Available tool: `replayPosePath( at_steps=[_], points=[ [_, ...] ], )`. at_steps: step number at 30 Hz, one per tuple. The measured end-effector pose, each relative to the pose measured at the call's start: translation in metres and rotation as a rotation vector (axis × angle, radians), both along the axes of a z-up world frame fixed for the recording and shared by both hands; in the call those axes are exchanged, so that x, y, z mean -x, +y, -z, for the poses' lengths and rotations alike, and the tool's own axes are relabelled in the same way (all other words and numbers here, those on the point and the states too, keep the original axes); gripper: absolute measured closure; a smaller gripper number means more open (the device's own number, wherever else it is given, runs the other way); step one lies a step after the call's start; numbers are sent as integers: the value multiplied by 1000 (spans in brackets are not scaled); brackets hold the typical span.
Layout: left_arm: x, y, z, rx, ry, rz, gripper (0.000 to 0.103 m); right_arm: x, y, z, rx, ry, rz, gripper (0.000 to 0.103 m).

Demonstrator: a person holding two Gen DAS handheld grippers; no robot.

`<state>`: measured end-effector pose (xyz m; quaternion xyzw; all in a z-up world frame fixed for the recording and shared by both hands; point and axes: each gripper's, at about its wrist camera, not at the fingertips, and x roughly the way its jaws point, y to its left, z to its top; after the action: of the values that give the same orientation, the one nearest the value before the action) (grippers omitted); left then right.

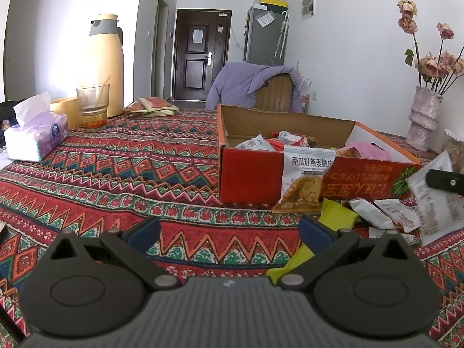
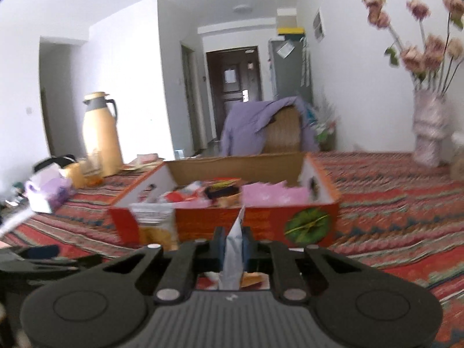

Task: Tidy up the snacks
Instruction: 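Grasp the green bar with the left tool while the right tool holds the white wrapper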

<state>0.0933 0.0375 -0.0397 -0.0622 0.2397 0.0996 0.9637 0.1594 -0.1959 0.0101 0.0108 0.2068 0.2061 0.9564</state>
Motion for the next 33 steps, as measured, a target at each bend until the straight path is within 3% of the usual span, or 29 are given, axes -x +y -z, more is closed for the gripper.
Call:
replayPosePath(
  at_steps=[6,16,20,33],
  points=[
    [-1,0,1,-2,4,-7,0,-7,-4,18,147,54,3,91],
    [-1,0,1,-8,8,-16,0,-10,3,37,176,105,-9,88],
    [-2,0,1,-9,9,-12,0,-9,-2,44,161,115,1,91],
    [-7,-8,1,-30,41,24,0,-14,-19,34,50,1,64,92]
  ],
)
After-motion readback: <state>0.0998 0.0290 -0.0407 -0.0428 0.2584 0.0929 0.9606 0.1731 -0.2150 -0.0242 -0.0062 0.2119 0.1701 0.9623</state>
